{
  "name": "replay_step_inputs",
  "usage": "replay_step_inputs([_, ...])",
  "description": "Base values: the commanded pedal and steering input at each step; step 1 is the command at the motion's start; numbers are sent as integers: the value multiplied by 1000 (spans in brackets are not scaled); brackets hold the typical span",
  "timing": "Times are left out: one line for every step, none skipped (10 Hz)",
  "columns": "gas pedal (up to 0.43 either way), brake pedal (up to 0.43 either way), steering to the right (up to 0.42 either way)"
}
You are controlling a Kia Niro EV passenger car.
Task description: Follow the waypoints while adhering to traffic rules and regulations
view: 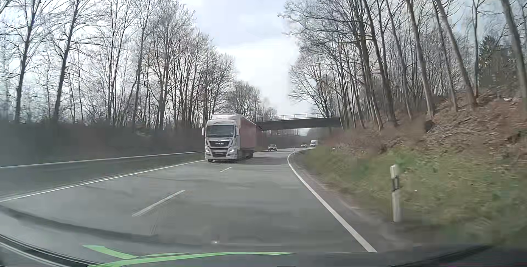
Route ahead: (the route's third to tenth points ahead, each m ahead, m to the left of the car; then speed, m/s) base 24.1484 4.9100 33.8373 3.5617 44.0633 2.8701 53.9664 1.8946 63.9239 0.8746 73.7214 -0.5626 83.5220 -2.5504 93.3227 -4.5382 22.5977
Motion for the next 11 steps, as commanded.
replay_step_inputs([197,0,12])
replay_step_inputs([197,0,12])
replay_step_inputs([197,0,12])
replay_step_inputs([197,0,12])
replay_step_inputs([197,0,12])
replay_step_inputs([197,0,12])
replay_step_inputs([209,0,12])
replay_step_inputs([209,0,12])
replay_step_inputs([209,0,12])
replay_step_inputs([209,0,12])
replay_step_inputs([209,0,12])
